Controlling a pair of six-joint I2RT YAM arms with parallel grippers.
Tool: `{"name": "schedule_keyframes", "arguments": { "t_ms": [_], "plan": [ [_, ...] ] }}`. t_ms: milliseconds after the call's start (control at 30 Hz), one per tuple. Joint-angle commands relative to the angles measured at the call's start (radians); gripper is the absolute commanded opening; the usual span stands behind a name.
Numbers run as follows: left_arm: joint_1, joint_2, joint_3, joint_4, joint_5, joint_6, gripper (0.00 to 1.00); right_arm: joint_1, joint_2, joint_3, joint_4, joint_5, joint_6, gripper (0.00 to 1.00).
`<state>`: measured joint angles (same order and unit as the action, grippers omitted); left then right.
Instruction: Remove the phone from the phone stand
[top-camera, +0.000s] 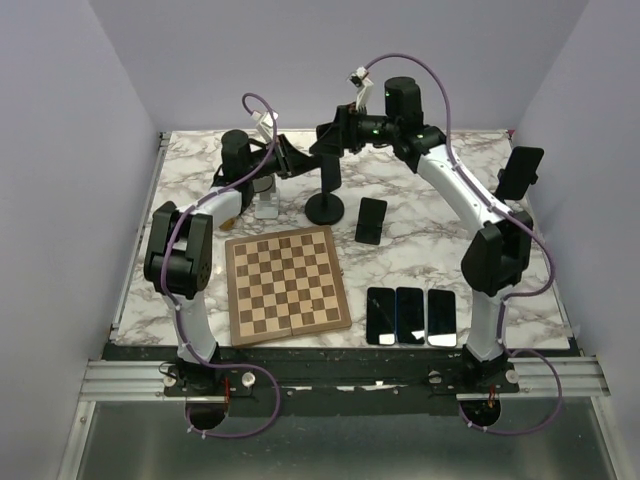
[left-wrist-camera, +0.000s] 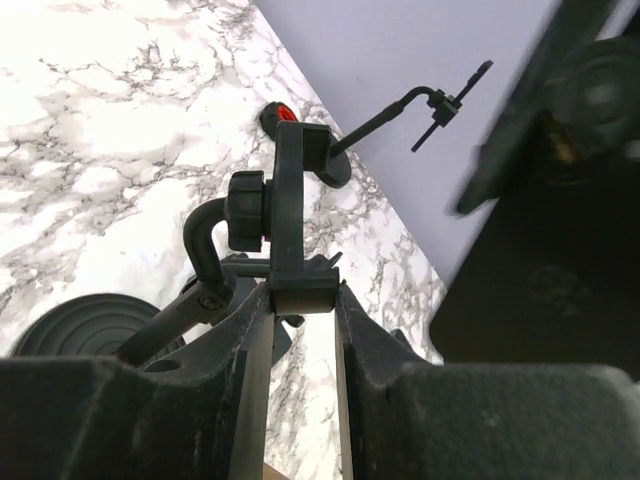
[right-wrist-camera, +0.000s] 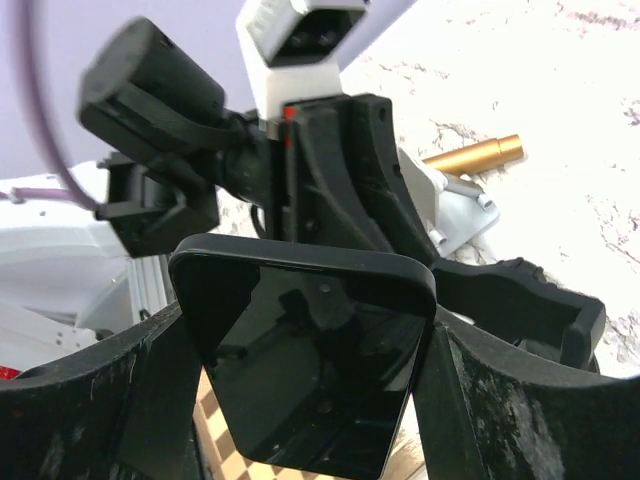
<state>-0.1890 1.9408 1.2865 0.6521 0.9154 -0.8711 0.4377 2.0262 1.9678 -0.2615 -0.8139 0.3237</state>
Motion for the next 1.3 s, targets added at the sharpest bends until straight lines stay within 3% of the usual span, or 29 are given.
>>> {"name": "schedule_keyframes", "arguments": {
  "t_ms": [0, 33, 100, 167, 233, 400, 567, 733, 900, 1033, 1267],
  "plan": [
    [0.001, -0.069, 0.000, -0.137, -0.043, 0.020, 0.45, 0.004, -0.163, -0.013, -0.064, 0.097, 0.081, 0.01],
    [0.002, -0.094, -0.011, -0.154, -0.060, 0.028, 0.60, 0.004, -0.193, -0.034, -0.105, 0.129, 0.059, 0.01],
    [0.002, -0.138, -0.027, -0.182, -0.082, 0.048, 0.72, 0.004, -0.261, -0.099, -0.184, 0.224, 0.011, 0.01],
    [0.002, -0.172, -0.031, -0.230, -0.098, 0.066, 0.91, 0.003, -0.340, -0.180, -0.242, 0.315, -0.033, 0.01],
    [0.004, -0.207, -0.032, -0.289, -0.108, 0.088, 0.98, 0.003, -0.422, -0.261, -0.305, 0.412, -0.064, 0.01],
    [0.003, -0.319, -0.048, -0.485, -0.193, 0.118, 0.99, 0.000, -0.593, -0.381, -0.517, 0.754, -0.022, 0.01],
    [0.002, -0.444, -0.036, -0.681, -0.227, 0.132, 0.99, -0.001, -0.682, -0.469, -0.825, 1.050, 0.128, 0.01],
    [0.002, -0.563, -0.003, -0.824, -0.240, 0.204, 0.99, -0.010, -0.778, -0.672, -0.964, 1.124, 0.261, 0.01],
    [0.002, -0.643, 0.032, -0.922, -0.235, 0.286, 0.99, -0.013, -0.757, -0.733, -1.060, 1.171, 0.330, 0.01],
    [-0.001, -0.719, -0.053, -0.886, -0.243, 0.306, 0.99, -0.013, -0.706, -0.729, -1.121, 1.218, 0.383, 0.01],
    [-0.009, -0.789, -0.168, -0.824, -0.258, 0.311, 0.98, -0.014, -0.595, -0.868, -1.131, 1.291, 0.470, 0.01]
  ]
}}
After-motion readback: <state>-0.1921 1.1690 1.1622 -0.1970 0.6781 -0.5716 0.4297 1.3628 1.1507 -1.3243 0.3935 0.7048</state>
